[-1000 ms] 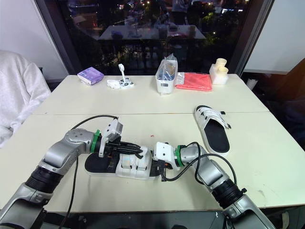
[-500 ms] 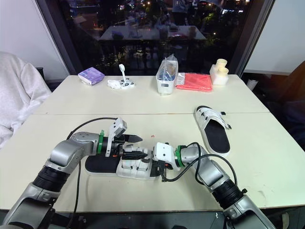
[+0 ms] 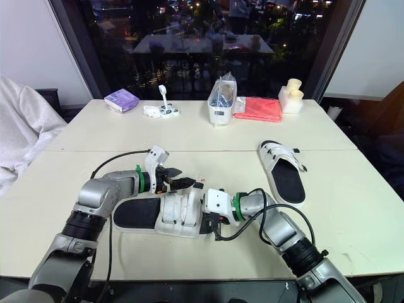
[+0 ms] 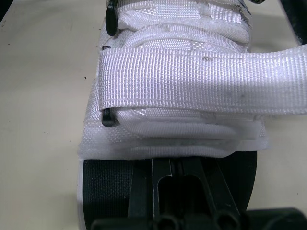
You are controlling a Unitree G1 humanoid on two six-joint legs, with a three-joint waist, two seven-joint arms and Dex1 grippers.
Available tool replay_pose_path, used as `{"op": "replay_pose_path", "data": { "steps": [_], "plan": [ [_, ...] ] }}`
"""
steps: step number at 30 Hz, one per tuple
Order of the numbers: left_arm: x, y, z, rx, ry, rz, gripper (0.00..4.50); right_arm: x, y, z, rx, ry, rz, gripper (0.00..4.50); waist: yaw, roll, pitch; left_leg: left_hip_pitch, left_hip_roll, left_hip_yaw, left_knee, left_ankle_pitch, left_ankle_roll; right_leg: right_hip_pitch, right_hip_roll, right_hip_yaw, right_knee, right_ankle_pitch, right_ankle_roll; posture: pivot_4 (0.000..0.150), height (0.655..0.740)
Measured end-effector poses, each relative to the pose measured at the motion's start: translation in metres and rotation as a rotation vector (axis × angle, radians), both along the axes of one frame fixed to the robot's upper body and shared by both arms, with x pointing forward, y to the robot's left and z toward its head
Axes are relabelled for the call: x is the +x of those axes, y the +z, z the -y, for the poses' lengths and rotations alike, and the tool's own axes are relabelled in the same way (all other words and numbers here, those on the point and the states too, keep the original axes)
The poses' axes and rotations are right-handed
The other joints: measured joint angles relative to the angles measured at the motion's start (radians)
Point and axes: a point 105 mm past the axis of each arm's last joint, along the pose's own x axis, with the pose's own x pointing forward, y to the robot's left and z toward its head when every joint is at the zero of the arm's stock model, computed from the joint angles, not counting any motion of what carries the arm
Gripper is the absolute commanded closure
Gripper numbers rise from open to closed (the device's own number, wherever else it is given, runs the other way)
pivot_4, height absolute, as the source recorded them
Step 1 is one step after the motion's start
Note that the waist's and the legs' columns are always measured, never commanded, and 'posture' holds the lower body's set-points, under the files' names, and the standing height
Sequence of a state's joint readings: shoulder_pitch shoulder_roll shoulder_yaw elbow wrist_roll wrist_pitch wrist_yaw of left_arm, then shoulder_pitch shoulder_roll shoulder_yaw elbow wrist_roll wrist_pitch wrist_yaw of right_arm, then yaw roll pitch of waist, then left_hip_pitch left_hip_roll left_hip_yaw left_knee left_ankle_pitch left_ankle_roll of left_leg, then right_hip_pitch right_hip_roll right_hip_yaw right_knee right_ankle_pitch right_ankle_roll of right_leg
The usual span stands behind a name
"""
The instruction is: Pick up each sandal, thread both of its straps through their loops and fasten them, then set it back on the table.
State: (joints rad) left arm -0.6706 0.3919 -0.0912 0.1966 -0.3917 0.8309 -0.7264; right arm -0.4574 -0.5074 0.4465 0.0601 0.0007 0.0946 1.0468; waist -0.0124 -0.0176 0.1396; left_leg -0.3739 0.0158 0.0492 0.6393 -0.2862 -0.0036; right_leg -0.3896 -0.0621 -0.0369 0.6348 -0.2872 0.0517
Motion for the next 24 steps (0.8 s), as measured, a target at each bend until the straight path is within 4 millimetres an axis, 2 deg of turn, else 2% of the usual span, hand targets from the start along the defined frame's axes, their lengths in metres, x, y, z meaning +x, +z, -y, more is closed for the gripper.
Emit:
{"op": "replay_pose_path", "data": {
  "steps": [5, 14, 24],
  "plan": [
    [0.004, 0.010, -0.008, 0.011, -0.013, 0.051, 0.06, 0.000, 0.000, 0.000, 0.000, 0.000, 0.000, 4.50, 0.000, 0.000, 0.000, 0.000, 0.000, 0.000, 0.000, 0.000, 0.000, 0.000, 0.000, 0.000, 0.000, -0.001, -0.003, 0.150, 0.7400],
    [-0.015, 0.046, 0.011, -0.147, -0.219, 0.088, 0.06, 0.000, 0.000, -0.001, -0.002, 0.003, 0.002, 4.50, -0.002, 0.000, 0.000, 0.000, 0.000, 0.000, -0.001, 0.000, 0.000, -0.001, -0.001, 0.000, 0.000, -0.002, -0.003, 0.150, 0.7400],
    [-0.030, 0.043, 0.022, -0.158, -0.348, 0.041, 0.06, 0.000, 0.000, -0.001, -0.003, 0.003, 0.003, 4.50, -0.002, 0.000, 0.000, 0.000, 0.000, 0.000, -0.001, 0.000, 0.000, -0.001, -0.001, 0.000, 0.000, -0.002, -0.003, 0.150, 0.7400]
  ]
}}
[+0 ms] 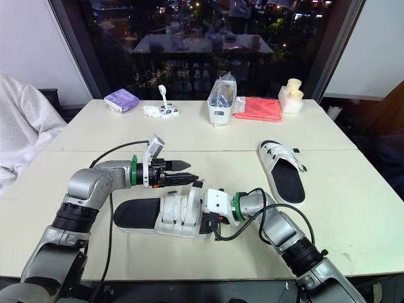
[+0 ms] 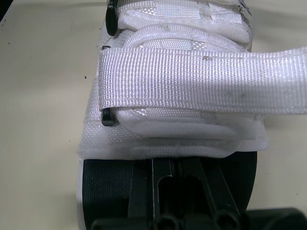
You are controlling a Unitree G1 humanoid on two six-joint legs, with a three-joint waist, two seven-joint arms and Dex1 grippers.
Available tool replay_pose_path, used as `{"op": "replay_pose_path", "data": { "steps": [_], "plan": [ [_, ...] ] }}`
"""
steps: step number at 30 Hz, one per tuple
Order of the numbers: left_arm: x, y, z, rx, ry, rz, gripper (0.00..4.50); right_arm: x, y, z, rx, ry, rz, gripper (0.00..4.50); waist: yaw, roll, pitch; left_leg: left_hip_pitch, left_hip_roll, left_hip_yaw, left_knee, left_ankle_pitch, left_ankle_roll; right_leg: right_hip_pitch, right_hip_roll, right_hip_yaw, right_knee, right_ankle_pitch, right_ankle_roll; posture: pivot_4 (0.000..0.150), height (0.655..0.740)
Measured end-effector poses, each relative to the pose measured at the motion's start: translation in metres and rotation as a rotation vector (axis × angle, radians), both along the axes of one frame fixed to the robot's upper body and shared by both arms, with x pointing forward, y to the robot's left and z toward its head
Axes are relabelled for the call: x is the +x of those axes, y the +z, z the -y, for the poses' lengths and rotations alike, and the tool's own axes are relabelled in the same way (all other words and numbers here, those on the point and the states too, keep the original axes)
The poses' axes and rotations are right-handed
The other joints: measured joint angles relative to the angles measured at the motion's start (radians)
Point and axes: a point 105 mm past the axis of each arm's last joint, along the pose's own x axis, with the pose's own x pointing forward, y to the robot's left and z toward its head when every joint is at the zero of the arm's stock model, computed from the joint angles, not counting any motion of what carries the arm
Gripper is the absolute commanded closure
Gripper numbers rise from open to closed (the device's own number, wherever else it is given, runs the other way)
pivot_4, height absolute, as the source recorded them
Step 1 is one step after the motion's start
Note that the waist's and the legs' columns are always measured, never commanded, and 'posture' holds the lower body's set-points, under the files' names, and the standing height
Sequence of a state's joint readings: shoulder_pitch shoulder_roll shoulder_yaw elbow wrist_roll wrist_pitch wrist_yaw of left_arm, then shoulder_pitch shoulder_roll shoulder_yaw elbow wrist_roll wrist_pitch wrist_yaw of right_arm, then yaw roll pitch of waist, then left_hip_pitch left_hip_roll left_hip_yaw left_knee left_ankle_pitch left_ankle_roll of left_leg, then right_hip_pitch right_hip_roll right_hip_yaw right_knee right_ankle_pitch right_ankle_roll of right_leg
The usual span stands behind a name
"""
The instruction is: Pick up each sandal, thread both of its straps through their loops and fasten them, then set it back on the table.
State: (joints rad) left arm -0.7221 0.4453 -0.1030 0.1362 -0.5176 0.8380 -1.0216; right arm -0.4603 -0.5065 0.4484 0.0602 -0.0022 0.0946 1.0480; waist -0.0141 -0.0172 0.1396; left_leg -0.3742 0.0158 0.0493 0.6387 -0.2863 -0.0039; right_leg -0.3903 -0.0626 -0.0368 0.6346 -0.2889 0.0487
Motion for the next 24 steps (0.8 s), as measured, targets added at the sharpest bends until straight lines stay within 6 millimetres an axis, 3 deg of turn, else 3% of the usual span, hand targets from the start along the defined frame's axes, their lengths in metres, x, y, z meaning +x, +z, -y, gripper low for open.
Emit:
{"op": "replay_pose_path", "data": {
  "steps": [12, 14, 17, 22, 24],
  "plan": [
    [0.002, -0.015, 0.009, 0.058, -0.024, 0.005, 0.06, 0.000, 0.000, -0.001, 0.000, 0.001, 0.003, 4.50, -0.001, 0.000, 0.000, 0.000, 0.000, 0.000, 0.000, 0.000, 0.000, 0.000, 0.000, 0.000, 0.000, 0.000, 0.000, 0.150, 0.7400],
    [0.002, -0.015, 0.009, 0.061, -0.025, 0.009, 0.59, 0.000, 0.000, -0.001, 0.000, 0.001, 0.003, 4.50, -0.002, 0.000, 0.000, 0.000, 0.000, 0.000, 0.000, 0.000, 0.000, 0.000, 0.000, 0.000, 0.000, 0.000, 0.000, 0.150, 0.7400],
    [0.002, -0.015, 0.009, 0.061, -0.027, 0.009, 1.86, 0.000, 0.000, -0.001, 0.000, 0.001, 0.003, 4.50, -0.002, 0.000, 0.000, 0.000, 0.000, 0.000, 0.000, 0.000, 0.000, 0.000, 0.000, 0.000, 0.000, 0.000, 0.000, 0.150, 0.7400],
    [0.000, -0.015, 0.011, 0.054, -0.048, -0.002, 4.47, 0.000, 0.000, -0.001, 0.001, 0.000, 0.003, 4.50, -0.002, 0.000, 0.000, 0.000, 0.000, 0.000, 0.000, 0.000, 0.000, 0.000, 0.000, 0.000, 0.000, 0.000, 0.000, 0.150, 0.7400],
    [-0.002, -0.016, 0.011, 0.050, -0.053, -0.020, 4.47, 0.000, 0.000, -0.001, 0.001, 0.000, 0.003, 4.50, -0.003, 0.000, 0.000, 0.000, 0.000, 0.000, 0.000, 0.000, 0.000, 0.000, 0.000, 0.000, 0.000, 0.000, 0.000, 0.150, 0.7400]
  ]
}}
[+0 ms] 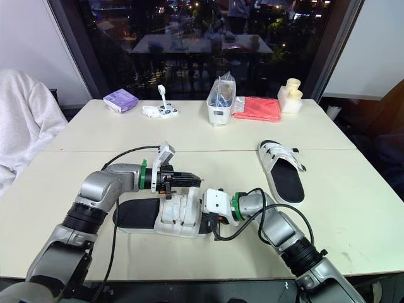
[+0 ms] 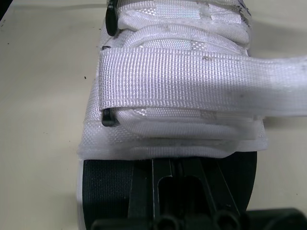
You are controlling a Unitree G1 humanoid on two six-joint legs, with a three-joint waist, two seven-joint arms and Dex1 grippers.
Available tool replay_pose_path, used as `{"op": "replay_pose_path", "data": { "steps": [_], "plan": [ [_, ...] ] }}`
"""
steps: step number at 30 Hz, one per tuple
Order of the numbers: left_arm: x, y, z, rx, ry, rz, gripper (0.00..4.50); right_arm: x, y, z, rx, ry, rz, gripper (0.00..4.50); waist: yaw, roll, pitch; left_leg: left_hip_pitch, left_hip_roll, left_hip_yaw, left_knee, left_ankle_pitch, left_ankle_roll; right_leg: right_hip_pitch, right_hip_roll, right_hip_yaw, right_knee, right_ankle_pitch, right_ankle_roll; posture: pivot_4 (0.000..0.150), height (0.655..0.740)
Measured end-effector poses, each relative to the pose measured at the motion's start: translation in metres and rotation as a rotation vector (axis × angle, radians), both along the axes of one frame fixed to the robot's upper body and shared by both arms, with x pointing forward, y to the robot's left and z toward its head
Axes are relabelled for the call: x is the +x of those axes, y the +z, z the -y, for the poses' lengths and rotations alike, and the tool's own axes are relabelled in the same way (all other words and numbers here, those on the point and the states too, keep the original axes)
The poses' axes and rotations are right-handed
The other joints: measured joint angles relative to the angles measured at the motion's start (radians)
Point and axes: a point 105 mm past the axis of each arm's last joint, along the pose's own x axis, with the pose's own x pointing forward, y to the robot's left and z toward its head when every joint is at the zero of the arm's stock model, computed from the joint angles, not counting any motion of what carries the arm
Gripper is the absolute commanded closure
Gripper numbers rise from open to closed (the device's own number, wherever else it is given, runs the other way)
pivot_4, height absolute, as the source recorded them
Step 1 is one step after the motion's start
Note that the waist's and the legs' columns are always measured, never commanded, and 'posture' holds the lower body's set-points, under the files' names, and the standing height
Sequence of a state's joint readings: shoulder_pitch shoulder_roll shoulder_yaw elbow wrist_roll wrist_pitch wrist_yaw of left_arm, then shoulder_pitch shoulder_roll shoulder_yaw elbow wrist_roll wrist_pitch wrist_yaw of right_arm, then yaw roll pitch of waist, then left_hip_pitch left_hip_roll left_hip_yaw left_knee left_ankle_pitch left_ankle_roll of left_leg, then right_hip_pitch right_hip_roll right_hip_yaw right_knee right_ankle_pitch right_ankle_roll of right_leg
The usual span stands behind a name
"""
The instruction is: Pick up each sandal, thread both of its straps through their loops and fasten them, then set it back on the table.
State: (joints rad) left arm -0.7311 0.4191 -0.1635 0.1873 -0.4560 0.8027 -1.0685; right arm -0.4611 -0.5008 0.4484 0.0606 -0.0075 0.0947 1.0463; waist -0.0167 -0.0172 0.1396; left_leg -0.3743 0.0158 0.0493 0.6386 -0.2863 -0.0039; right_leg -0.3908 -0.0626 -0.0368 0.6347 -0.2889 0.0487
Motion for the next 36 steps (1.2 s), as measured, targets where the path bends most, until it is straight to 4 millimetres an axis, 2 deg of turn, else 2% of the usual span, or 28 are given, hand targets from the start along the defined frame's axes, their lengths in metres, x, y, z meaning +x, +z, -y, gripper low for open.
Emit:
{"op": "replay_pose_path", "data": {
  "steps": [7, 15, 26, 33, 36],
  "plan": [
    [-0.007, 0.023, 0.000, -0.142, -0.043, -0.110, 4.47, 0.000, 0.000, 0.000, 0.001, -0.001, 0.000, 4.50, 0.000, 0.000, 0.000, 0.000, 0.000, 0.000, 0.000, 0.000, 0.000, 0.000, 0.000, 0.000, 0.000, 0.000, 0.000, 0.150, 0.7400],
    [-0.001, 0.023, -0.005, -0.159, 0.000, -0.111, 4.47, 0.000, 0.000, 0.000, 0.001, -0.002, 0.001, 4.50, 0.001, 0.000, 0.000, 0.000, 0.000, 0.000, 0.000, 0.000, 0.000, 0.000, 0.000, 0.000, 0.000, 0.000, 0.000, 0.150, 0.7400],
    [0.014, -0.004, -0.015, -0.092, 0.084, -0.065, 4.47, 0.000, 0.000, 0.000, 0.000, -0.003, 0.001, 4.50, 0.001, 0.000, 0.000, 0.000, 0.000, 0.000, 0.000, 0.000, 0.000, 0.000, 0.000, 0.000, 0.000, 0.000, 0.000, 0.150, 0.7400],
    [0.021, -0.027, -0.011, 0.023, 0.091, 0.004, 4.47, 0.000, 0.000, 0.001, -0.002, -0.005, 0.001, 4.50, 0.004, 0.000, 0.000, 0.000, 0.000, 0.000, 0.000, 0.000, 0.000, 0.000, 0.000, 0.000, 0.000, 0.000, 0.000, 0.150, 0.7400],
    [0.023, -0.037, -0.012, 0.116, 0.088, 0.065, 3.40, 0.000, -0.001, 0.002, -0.006, -0.007, 0.001, 4.50, 0.004, 0.002, -0.002, 0.001, 0.000, 0.000, 0.000, 0.000, 0.000, 0.001, -0.001, 0.000, 0.000, 0.000, 0.000, 0.150, 0.7400]
  ]
}}
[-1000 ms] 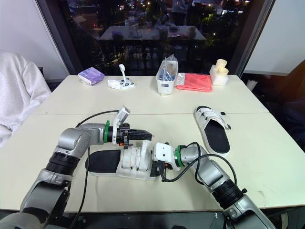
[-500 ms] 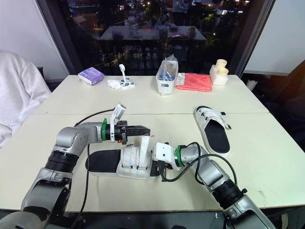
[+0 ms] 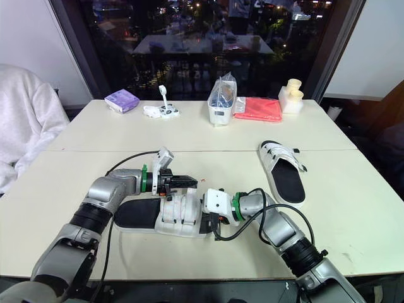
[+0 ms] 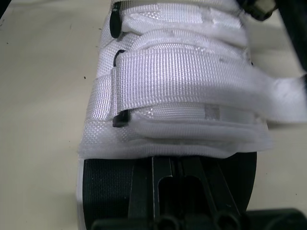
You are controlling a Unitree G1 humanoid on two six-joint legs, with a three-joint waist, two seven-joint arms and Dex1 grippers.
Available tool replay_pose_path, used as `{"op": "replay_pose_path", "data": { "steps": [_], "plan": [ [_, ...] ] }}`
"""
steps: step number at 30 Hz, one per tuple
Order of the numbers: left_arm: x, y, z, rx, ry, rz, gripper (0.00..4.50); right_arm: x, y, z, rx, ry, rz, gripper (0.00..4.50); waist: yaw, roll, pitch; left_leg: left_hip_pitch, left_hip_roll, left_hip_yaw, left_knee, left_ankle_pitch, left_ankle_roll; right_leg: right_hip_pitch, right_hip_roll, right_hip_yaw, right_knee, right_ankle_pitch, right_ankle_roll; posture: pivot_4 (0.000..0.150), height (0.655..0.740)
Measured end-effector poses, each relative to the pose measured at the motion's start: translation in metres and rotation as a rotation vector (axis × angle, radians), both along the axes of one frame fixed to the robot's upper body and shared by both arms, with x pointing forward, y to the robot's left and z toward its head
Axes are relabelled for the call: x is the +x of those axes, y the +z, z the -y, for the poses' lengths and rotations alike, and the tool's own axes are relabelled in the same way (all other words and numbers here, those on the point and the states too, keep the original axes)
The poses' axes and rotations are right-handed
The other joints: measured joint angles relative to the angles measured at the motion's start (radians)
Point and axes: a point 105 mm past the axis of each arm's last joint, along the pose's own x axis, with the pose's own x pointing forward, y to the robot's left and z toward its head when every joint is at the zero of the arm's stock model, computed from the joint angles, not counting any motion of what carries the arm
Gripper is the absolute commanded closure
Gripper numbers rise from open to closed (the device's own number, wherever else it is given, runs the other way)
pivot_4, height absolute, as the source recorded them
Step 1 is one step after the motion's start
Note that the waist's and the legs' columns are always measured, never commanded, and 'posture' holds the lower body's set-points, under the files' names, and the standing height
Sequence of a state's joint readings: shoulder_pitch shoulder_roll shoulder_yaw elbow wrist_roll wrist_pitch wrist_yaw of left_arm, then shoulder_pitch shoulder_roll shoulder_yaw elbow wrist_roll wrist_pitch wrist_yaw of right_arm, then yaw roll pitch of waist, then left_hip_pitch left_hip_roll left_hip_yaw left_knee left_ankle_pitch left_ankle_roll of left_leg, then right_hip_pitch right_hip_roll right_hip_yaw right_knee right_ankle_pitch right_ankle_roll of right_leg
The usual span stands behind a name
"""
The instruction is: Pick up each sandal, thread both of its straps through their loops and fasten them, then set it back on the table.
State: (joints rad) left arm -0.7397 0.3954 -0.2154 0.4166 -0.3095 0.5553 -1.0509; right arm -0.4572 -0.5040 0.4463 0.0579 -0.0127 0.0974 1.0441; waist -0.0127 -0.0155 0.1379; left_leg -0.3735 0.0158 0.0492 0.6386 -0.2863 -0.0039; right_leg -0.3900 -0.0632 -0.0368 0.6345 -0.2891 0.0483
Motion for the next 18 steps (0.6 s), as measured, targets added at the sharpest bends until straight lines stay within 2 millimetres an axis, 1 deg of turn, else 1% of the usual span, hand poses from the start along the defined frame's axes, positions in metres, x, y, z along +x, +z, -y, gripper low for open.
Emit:
{"op": "replay_pose_path", "data": {
  "steps": [1, 2, 6, 7, 9, 13, 15, 18],
  "plan": [
    [0.001, -0.007, -0.005, 0.064, 0.003, 0.016, 2.98, 0.000, 0.000, 0.000, 0.001, 0.001, 0.001, 4.50, -0.001, 0.000, 0.000, 0.000, 0.000, 0.000, 0.000, 0.000, 0.000, 0.000, 0.000, 0.000, 0.000, 0.000, 0.000, 0.150, 0.7400],
    [0.000, -0.010, -0.009, 0.105, -0.003, 0.025, 2.44, -0.001, 0.000, -0.001, 0.002, 0.003, 0.002, 4.50, -0.001, 0.000, 0.000, -0.001, 0.000, 0.000, -0.001, 0.000, 0.000, -0.001, 0.000, 0.000, 0.000, 0.000, 0.000, 0.150, 0.7400],
    [0.004, -0.008, -0.017, 0.213, -0.023, 0.128, 0.32, -0.003, 0.000, -0.001, 0.001, 0.010, 0.000, 4.50, -0.001, 0.001, -0.002, 0.000, 0.000, 0.000, -0.006, 0.000, 0.000, -0.001, 0.000, 0.000, -0.004, 0.000, 0.000, 0.150, 0.7400],
    [0.006, -0.006, -0.018, 0.239, -0.030, 0.165, 0.05, -0.003, 0.000, -0.001, 0.001, 0.011, 0.000, 4.50, -0.001, 0.001, -0.003, 0.000, 0.000, 0.000, -0.007, 0.000, 0.000, -0.001, 0.000, 0.000, -0.004, 0.000, 0.000, 0.150, 0.7400],
    [0.009, -0.003, -0.017, 0.280, -0.040, 0.229, 0.05, -0.003, 0.000, -0.001, 0.000, 0.011, -0.002, 4.50, 0.000, 0.002, -0.005, 0.000, 0.000, 0.001, -0.007, 0.000, 0.000, -0.001, 0.000, 0.000, -0.005, 0.000, 0.000, 0.150, 0.7400],
    [0.020, -0.006, -0.016, 0.319, 0.006, 0.266, 0.05, -0.002, -0.001, -0.001, -0.003, -0.001, -0.003, 4.50, 0.001, 0.004, -0.007, 0.000, 0.000, 0.001, -0.006, 0.000, 0.000, -0.001, 0.000, 0.000, -0.004, 0.000, 0.000, 0.150, 0.7400],
    [0.025, -0.015, -0.024, 0.350, 0.056, 0.244, 0.05, -0.003, -0.001, -0.002, 0.003, -0.001, -0.003, 4.50, -0.001, 0.005, -0.007, 0.000, 0.000, 0.001, -0.007, 0.000, 0.000, -0.002, 0.000, 0.000, -0.003, 0.000, 0.000, 0.150, 0.7400],
    [0.030, -0.019, -0.035, 0.353, 0.121, 0.220, 0.05, -0.003, -0.001, -0.003, 0.005, 0.004, -0.002, 4.50, -0.004, 0.003, -0.007, -0.001, 0.000, 0.001, -0.007, 0.000, 0.000, -0.003, 0.000, 0.000, -0.003, 0.001, 0.002, 0.150, 0.7400]
  ]
}}
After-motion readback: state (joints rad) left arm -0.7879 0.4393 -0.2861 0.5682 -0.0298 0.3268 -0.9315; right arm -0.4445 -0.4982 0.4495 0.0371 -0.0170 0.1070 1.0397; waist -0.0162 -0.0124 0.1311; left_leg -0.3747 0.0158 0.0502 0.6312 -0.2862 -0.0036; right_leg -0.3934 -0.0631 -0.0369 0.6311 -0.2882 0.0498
